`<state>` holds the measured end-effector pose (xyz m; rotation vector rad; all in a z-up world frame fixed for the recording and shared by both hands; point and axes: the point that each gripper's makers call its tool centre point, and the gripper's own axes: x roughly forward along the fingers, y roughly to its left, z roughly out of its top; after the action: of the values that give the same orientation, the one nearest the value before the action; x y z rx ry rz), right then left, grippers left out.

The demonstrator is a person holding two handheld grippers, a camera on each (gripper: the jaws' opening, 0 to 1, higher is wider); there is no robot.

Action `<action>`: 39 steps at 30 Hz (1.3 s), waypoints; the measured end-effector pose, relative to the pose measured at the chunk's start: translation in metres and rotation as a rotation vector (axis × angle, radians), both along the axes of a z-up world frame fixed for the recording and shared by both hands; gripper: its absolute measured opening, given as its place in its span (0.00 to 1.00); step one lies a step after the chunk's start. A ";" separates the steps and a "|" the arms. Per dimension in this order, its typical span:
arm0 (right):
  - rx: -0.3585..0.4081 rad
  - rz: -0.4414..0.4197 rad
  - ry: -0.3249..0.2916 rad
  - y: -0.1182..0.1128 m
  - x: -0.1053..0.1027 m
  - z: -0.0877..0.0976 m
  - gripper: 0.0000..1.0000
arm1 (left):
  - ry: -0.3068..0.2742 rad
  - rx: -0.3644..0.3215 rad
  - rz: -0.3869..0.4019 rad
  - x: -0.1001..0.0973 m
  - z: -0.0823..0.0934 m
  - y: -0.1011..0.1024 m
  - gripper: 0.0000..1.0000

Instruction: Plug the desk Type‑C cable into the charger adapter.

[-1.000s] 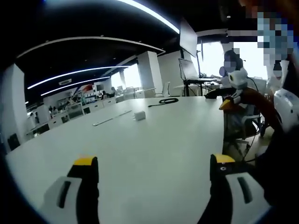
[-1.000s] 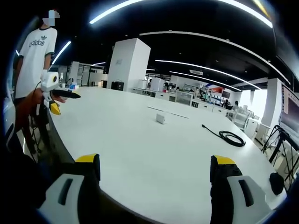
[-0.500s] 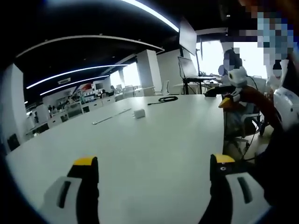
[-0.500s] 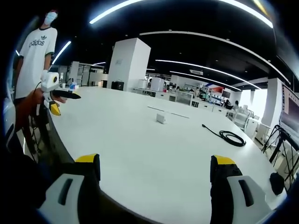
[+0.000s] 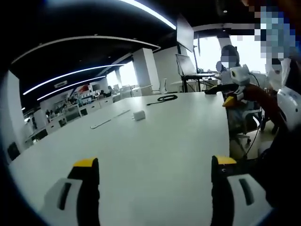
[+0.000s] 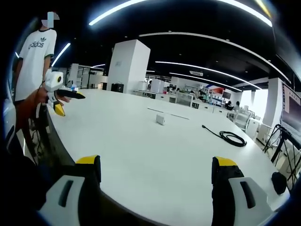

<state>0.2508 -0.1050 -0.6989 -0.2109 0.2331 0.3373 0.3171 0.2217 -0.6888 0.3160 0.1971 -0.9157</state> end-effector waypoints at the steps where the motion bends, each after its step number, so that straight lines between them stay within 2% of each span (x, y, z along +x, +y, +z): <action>1: 0.000 -0.001 0.000 -0.001 0.000 0.000 1.00 | -0.001 0.005 -0.005 0.002 0.000 -0.002 1.00; 22: 0.031 -0.009 -0.008 -0.010 0.008 -0.004 1.00 | 0.000 0.083 -0.140 0.049 0.003 -0.057 1.00; 39: 0.046 -0.020 -0.009 -0.017 0.012 -0.006 1.00 | 0.013 0.117 -0.170 0.070 0.003 -0.076 1.00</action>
<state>0.2626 -0.1216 -0.7050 -0.1649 0.2182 0.3211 0.3871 0.1459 -0.6858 0.4406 0.2389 -1.0764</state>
